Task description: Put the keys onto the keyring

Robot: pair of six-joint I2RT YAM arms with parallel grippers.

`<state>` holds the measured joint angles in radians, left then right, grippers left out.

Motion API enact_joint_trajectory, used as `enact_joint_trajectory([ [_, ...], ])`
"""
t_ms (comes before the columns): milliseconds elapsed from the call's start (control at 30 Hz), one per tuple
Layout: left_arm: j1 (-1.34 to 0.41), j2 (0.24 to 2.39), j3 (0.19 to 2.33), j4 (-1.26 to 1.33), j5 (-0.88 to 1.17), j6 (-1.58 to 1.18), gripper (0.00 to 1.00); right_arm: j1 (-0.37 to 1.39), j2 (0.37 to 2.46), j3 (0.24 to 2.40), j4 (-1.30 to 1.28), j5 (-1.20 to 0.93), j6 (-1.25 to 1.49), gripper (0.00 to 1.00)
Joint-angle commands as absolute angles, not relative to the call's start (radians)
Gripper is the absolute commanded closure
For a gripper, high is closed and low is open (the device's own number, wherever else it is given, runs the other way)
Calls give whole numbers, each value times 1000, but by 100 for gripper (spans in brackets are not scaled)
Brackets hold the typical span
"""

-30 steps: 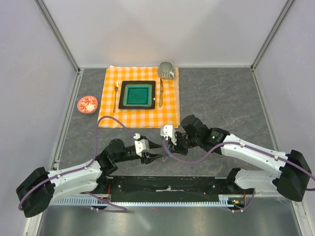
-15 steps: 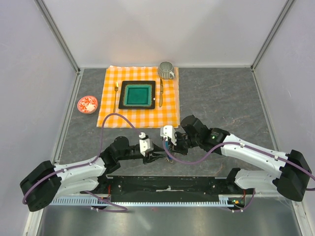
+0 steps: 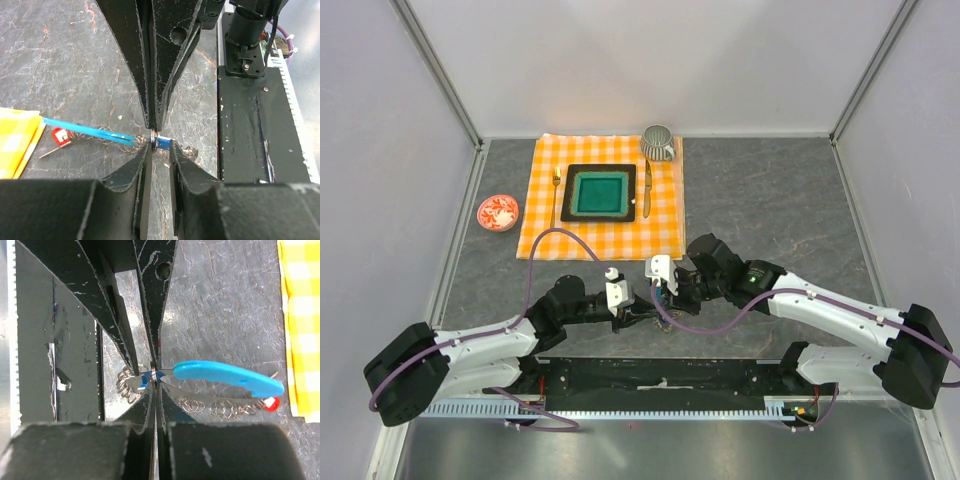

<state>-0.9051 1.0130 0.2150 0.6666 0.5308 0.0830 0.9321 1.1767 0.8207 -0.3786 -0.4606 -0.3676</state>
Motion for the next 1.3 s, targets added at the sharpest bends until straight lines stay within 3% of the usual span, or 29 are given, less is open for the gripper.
enact_joint_trajectory([
  [0, -907, 1023, 255, 741, 560, 63, 73, 937, 1186, 819, -291, -503, -383, 100],
  [333, -907, 1022, 256, 741, 580, 58, 70, 937, 1186, 804, -275, -515, -385, 100],
  [633, -907, 1065, 278, 724, 629, 55, 83, 937, 1186, 796, -259, -526, -383, 100],
  [800, -908, 1075, 294, 689, 638, 67, 98, 937, 1167, 792, -247, -509, -379, 100],
  [1267, -908, 1075, 313, 604, 627, 89, 84, 937, 1137, 776, -230, -468, -364, 100],
])
